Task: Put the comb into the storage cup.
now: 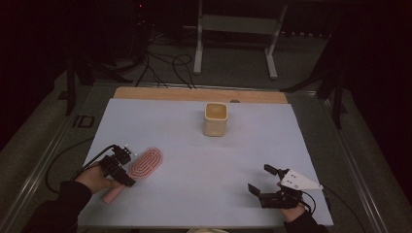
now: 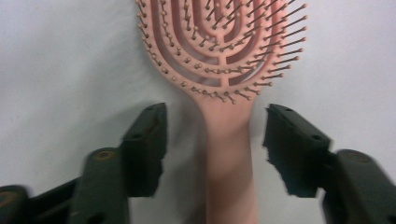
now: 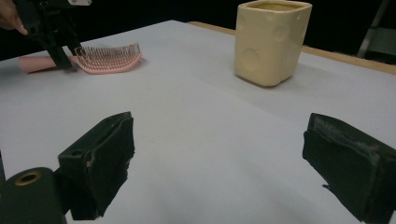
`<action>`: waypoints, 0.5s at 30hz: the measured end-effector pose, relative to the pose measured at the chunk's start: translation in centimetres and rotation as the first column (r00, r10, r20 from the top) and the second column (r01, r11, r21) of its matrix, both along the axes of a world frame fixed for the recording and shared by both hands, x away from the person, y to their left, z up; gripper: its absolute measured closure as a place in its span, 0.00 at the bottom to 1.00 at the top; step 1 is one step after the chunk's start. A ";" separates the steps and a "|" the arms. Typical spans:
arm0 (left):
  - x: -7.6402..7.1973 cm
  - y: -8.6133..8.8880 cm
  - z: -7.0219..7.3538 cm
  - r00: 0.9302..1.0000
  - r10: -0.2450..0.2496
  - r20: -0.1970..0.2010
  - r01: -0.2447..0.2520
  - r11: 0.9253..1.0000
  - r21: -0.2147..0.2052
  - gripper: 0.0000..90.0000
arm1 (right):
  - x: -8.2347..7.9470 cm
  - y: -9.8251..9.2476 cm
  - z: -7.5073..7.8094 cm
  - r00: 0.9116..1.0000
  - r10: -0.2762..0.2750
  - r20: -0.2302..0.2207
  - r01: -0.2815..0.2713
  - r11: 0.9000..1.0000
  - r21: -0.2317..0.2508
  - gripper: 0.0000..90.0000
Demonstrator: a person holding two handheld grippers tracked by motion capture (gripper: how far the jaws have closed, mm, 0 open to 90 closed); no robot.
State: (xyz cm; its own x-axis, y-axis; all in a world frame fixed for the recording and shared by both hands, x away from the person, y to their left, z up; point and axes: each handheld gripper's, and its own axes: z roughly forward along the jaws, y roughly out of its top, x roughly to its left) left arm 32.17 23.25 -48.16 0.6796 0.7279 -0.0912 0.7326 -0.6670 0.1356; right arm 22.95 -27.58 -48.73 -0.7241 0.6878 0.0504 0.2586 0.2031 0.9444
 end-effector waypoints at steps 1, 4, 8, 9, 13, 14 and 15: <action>0.0 -0.1 0.0 1.000 -0.002 0.001 0.002 1.000 0.003 0.52 | 0.0 0.0 0.0 1.000 -0.001 0.000 0.001 1.000 0.001 0.10; 0.1 -0.1 0.0 1.000 0.007 0.000 -0.007 1.000 0.012 0.56 | 0.0 0.0 0.0 1.000 0.001 0.002 -0.001 1.000 -0.002 0.10; 0.2 0.0 0.0 1.000 0.025 -0.015 -0.025 1.000 0.003 0.61 | 0.0 0.0 0.0 1.000 0.000 0.002 0.000 1.000 -0.001 0.10; 0.3 0.0 0.0 0.999 0.023 -0.024 -0.023 1.000 -0.002 0.62 | 0.0 0.0 0.0 1.000 -0.001 0.003 0.001 1.000 -0.001 0.10; 0.3 -0.1 -0.2 0.999 0.017 -0.037 -0.017 1.000 0.003 0.67 | 0.0 0.0 0.0 1.000 0.000 0.002 0.000 1.000 -0.001 0.10; 0.3 -0.1 -0.2 0.999 0.017 -0.039 -0.017 1.000 0.003 0.68 | 0.0 0.0 0.0 1.000 -0.001 0.002 0.001 1.000 -0.001 0.10; 0.4 -0.1 -0.2 0.999 0.020 -0.043 -0.020 1.000 0.001 0.68 | 0.0 0.0 0.0 1.000 0.000 0.002 0.000 1.000 -0.001 0.10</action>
State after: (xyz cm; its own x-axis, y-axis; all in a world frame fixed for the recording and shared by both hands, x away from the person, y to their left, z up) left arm 32.55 23.16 -48.36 0.6605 0.7412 -0.1196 0.7508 -0.6524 0.1034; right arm 22.93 -27.57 -48.71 -0.7240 0.6881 0.0481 0.2566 0.2040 0.9447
